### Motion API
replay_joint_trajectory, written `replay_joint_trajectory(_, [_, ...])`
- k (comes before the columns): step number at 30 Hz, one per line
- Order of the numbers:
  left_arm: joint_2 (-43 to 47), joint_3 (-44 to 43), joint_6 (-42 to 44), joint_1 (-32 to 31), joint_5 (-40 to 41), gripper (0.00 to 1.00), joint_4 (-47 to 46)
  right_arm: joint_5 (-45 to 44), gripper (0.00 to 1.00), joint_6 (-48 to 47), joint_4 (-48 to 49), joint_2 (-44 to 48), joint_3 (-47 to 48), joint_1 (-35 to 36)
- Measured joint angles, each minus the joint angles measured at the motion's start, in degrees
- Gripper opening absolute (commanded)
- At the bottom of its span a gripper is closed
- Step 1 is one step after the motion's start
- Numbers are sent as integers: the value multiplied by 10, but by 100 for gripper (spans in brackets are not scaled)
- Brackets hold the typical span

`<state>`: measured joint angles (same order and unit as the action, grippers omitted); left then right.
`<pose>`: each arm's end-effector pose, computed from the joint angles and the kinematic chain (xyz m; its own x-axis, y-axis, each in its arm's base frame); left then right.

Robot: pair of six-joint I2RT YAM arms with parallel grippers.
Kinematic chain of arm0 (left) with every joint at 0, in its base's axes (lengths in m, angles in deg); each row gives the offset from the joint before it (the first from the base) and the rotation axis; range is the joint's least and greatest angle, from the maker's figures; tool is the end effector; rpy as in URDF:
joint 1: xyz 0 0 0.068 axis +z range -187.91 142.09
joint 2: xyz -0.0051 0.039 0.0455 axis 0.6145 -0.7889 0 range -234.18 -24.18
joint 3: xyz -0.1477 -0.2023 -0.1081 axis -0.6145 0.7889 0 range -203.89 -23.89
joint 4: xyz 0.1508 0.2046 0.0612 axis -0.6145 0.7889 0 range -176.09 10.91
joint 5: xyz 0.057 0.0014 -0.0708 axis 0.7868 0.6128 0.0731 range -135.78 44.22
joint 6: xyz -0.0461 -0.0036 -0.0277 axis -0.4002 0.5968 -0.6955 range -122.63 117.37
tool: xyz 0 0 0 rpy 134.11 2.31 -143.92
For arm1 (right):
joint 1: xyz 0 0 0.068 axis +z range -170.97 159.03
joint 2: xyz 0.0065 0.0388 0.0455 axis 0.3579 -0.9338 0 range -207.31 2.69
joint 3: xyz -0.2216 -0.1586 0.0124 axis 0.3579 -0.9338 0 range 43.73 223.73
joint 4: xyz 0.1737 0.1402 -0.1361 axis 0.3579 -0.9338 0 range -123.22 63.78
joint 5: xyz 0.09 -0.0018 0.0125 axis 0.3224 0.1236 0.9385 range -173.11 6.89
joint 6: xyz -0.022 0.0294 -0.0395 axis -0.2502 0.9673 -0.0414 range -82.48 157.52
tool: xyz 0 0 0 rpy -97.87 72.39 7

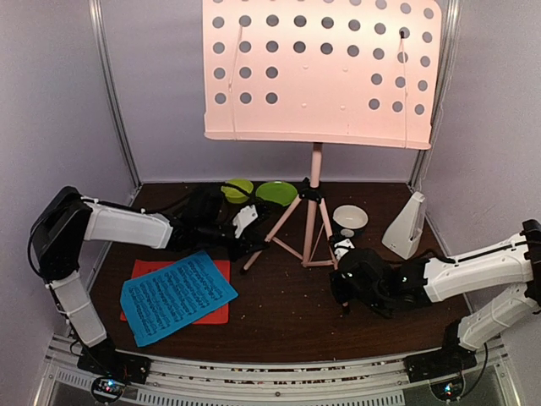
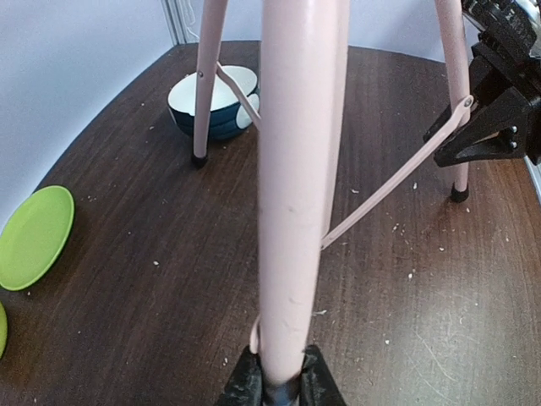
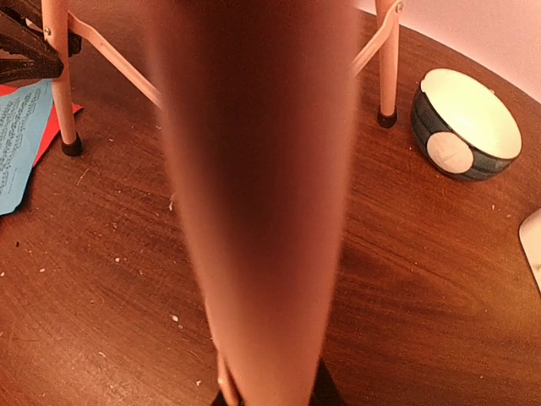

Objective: Set up the instrument practice props

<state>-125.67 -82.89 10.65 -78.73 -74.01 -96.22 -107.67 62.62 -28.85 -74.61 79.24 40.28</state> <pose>0.2786 -0.2629 0.1946 -0.1926 0.4337 -0.8802 0.9478 0.3146 -0.0524 0.1383 0.2213 0.1781 -0.5825 -0.2597 -0.7702 -0.4501 0.8921 0.0396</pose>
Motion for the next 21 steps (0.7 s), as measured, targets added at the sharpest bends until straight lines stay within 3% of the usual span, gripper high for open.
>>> replay_joint_trajectory(6, [46, 60, -21, -4, 38, 0, -27, 3, 0, -42, 14, -25, 17, 0])
replay_joint_trajectory(17, [94, 110, -54, -22, 108, 0, -37, 54, 0, -110, 62, -51, 29, -35])
replay_joint_trajectory(21, [94, 110, -71, -36, 137, 0, -40, 74, 9, -133, 74, -50, 24, -54])
